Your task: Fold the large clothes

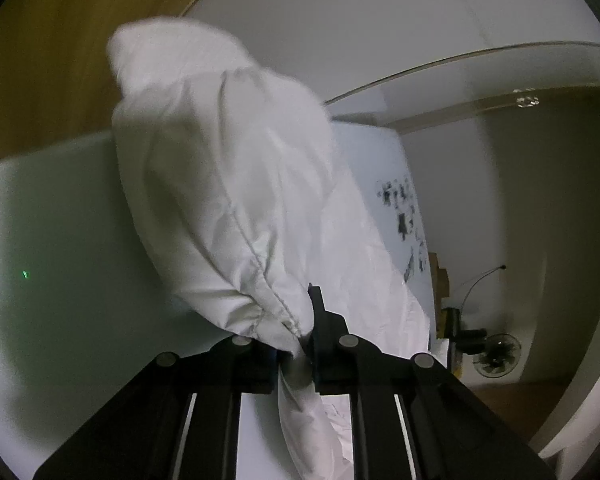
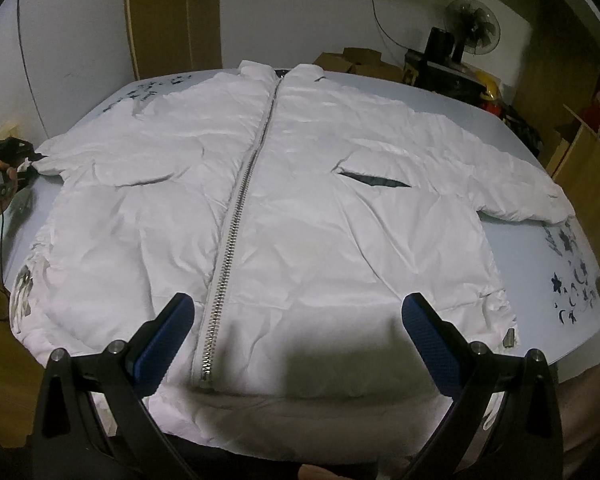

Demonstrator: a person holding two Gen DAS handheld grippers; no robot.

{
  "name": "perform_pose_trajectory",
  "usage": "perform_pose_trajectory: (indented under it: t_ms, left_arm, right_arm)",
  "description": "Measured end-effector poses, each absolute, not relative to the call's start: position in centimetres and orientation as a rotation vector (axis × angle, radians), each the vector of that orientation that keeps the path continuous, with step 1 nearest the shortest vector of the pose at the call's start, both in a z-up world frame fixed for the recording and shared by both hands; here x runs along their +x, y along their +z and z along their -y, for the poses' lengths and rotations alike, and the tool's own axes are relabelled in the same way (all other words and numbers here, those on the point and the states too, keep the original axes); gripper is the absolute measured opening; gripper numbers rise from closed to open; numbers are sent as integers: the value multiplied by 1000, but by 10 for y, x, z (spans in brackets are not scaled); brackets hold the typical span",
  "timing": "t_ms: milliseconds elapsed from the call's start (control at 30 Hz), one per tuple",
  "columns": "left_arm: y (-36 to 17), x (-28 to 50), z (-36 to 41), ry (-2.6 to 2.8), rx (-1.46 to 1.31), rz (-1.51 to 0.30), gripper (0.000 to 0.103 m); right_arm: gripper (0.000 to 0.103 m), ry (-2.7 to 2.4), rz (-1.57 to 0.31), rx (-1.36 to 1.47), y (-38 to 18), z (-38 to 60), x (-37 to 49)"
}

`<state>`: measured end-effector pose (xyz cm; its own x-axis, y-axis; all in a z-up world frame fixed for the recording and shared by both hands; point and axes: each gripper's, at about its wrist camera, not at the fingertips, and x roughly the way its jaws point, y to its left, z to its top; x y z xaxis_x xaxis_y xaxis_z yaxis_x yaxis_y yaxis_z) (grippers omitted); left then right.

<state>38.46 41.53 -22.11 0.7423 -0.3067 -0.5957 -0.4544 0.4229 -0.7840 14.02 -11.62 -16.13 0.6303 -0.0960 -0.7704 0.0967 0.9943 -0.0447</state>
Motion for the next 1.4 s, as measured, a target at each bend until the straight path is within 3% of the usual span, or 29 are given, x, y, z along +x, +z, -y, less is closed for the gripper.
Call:
perform_pose_trajectory:
  t_ms: [167, 300, 400, 533, 633, 800, 900, 933, 1100, 1167, 1200, 1233, 1267, 1300, 1400]
  left_arm:
    - [-156, 357, -386, 194, -970, -564, 9]
    - [-69, 348, -306, 194, -651, -414, 5]
    - [-15, 352, -228, 78, -522, -387, 5]
    - [10, 357, -119, -110, -420, -433, 6]
    - [-14, 362, -35, -274, -348, -555, 6]
    - [-122, 370, 77, -419, -207, -823, 6]
    - [-184, 380, 89, -404, -216, -958, 6]
    - [-194, 378, 88, -399, -223, -962, 11]
    - [-205, 374, 78, -468, -285, -934, 14]
    - [-201, 368, 69, -510, -329, -943, 22]
    - [-199, 360, 60, -558, -391, -940, 44]
    - [-196, 353, 58, -592, -433, -933, 80]
    - [-185, 342, 49, -628, -477, -912, 95]
    - [-174, 328, 33, -644, -519, -872, 103]
    - [-145, 291, -11, -591, -547, -816, 103]
  right_arm:
    - [103, -110, -882, 7, -162, 117, 141]
    - [103, -99, -884, 18, -164, 116, 143]
    - [103, -86, -879, 19, -164, 115, 141]
    - [103, -84, -860, 25, -161, 117, 135]
    - [103, -95, -845, 35, -158, 124, 132]
    - [103, -141, -814, 82, -152, 148, 128]
    - [103, -167, -803, 103, -148, 162, 128]
    - [103, -174, -799, 111, -147, 167, 128]
    - [103, -173, -790, 160, -146, 180, 132]
    - [103, -150, -807, 173, -147, 181, 136]
    - [103, -135, -809, 182, -145, 181, 136]
    - [103, -125, -806, 187, -142, 183, 135]
    - [103, -124, -794, 187, -137, 184, 136]
    - [103, -132, -772, 185, -129, 186, 136]
    - [103, -169, -696, 160, -101, 187, 149]
